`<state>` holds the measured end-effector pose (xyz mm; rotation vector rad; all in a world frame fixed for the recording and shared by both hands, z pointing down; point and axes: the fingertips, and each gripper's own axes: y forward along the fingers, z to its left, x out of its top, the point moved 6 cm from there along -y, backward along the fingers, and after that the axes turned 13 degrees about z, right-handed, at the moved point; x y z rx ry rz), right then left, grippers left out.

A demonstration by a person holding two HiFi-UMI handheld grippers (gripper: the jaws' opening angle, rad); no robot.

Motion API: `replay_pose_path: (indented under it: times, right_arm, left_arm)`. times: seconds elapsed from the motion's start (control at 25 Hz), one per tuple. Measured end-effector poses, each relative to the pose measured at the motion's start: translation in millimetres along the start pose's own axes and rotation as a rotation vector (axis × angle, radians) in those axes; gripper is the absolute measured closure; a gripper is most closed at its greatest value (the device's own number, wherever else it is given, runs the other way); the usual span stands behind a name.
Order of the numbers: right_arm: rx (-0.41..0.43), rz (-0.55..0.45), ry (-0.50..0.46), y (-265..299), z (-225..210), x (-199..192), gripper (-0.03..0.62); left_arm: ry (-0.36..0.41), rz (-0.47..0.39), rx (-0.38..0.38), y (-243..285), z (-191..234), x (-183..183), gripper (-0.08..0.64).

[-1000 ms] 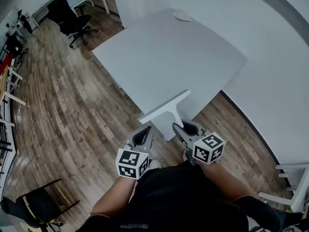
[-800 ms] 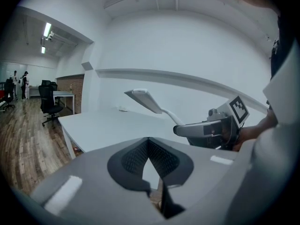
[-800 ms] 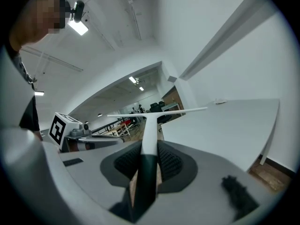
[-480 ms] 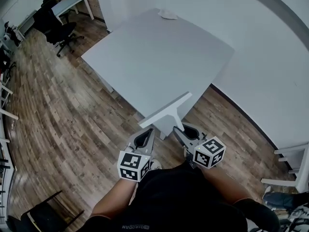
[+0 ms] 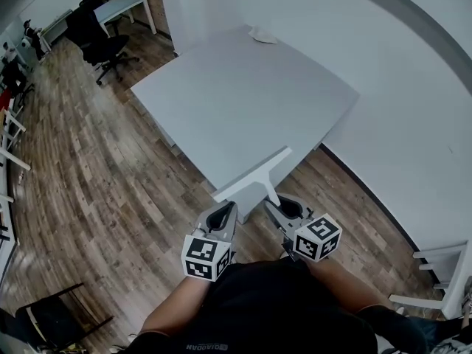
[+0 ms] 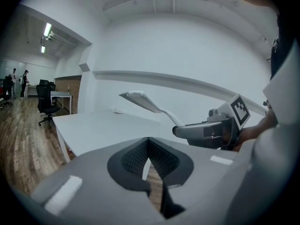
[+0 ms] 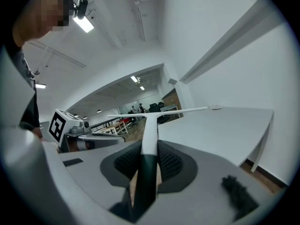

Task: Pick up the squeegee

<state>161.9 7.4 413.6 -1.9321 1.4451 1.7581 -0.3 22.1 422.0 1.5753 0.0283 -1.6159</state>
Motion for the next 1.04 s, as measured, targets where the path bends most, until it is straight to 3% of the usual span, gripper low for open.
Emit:
replay_pose_path:
  times: [0.48, 1.04]
  right_arm:
    - [0.037, 0.002, -0.029, -29.1, -23.8, -6.2, 0.497]
    - [0.026, -0.02, 0.003, -28.5, -20.3, -11.5, 0.497]
  left_arm:
    - [0.019, 0.001, 0.018, 22.3, -43.4, 9.8, 0.552]
    - [0.077, 0.024, -0.014, 22.1, -47.3, 12.4, 0.552]
